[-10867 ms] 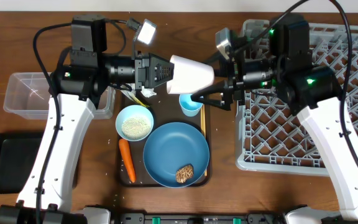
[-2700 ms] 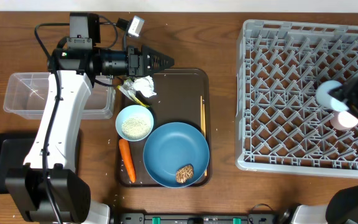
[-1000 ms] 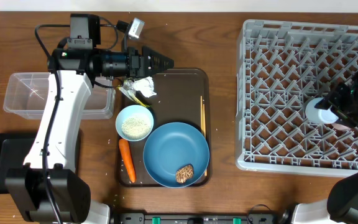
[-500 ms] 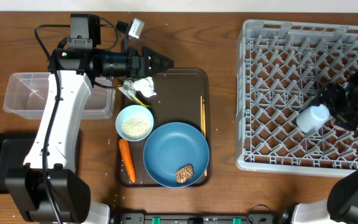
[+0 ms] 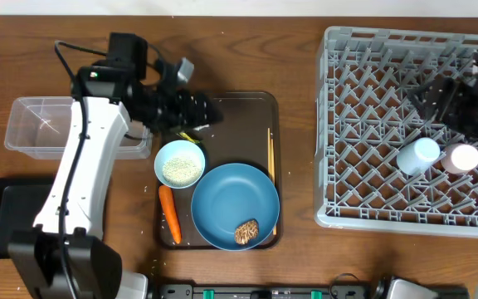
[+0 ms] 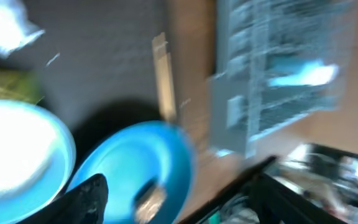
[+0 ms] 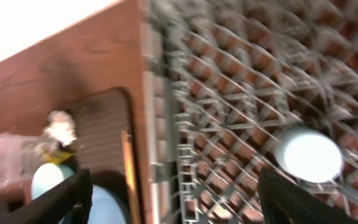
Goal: Sort waste into correct bins and load items into the dishwasher rack
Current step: 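Grasp the snack wrapper with the left gripper and drop it in the clear bin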
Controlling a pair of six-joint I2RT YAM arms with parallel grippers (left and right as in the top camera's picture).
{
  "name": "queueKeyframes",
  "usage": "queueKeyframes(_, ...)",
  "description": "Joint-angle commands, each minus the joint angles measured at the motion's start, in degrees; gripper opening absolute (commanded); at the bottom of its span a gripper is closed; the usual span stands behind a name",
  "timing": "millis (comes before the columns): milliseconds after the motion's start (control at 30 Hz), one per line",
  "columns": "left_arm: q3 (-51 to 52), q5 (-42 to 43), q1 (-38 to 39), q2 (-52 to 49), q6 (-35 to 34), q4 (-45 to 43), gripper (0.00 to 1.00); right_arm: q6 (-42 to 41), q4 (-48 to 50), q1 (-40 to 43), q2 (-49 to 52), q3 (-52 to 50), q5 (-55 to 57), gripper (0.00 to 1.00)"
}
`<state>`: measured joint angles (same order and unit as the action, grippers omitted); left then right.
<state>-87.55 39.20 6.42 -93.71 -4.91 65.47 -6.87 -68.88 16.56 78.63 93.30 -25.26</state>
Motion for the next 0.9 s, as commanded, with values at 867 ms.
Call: queueKeyframes(867,4.42,-39.65,3.15,-17.88,-27.12,-15.30,0.63,1.81,1.44,-17.07,2.08,-0.11,-2.16,0.64)
